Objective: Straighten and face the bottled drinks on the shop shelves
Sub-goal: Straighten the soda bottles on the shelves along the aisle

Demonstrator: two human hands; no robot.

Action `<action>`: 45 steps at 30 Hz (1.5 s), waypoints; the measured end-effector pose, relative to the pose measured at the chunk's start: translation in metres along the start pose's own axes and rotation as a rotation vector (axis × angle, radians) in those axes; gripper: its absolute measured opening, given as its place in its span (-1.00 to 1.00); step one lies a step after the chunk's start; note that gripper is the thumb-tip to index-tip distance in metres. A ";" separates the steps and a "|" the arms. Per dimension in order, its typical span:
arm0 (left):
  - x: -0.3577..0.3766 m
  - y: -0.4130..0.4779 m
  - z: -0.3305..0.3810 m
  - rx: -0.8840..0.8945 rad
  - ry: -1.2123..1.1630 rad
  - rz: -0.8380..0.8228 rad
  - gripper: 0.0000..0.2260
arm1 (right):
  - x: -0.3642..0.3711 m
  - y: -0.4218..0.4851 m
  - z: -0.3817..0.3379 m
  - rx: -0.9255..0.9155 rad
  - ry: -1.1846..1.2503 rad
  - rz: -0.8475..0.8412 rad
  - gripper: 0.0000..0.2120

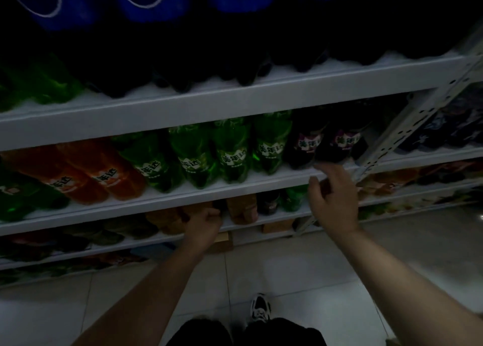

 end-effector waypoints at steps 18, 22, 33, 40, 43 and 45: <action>-0.011 -0.005 0.066 0.258 0.142 -0.044 -0.81 | -0.016 -0.017 -0.004 0.216 -0.061 -0.211 -0.68; -0.012 -0.013 0.065 0.241 0.170 0.017 -0.79 | -0.006 -0.020 0.010 0.165 -0.099 -0.361 -0.66; 0.110 -0.019 0.000 0.167 0.222 0.117 -0.72 | 0.014 -0.074 0.159 0.253 -0.240 -0.656 -0.79; 0.207 0.026 -0.030 0.180 0.116 0.124 -0.40 | 0.083 -0.074 0.220 0.458 -0.038 -0.569 -0.62; 0.244 0.058 -0.047 0.199 -0.034 0.186 -0.31 | 0.122 -0.073 0.252 0.514 0.073 -0.482 -0.47; 0.263 0.078 -0.059 0.226 -0.062 0.263 -0.33 | 0.143 -0.070 0.274 0.470 0.154 -0.437 -0.40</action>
Point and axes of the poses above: each hand's wrist, its own y-axis towards the middle knuckle, its own x-axis out of the palm, z = x × y, the point moved 2 cm from there along y, towards the middle knuckle, and after that the axes turned 1 degree about y, right-handed, at the moved point
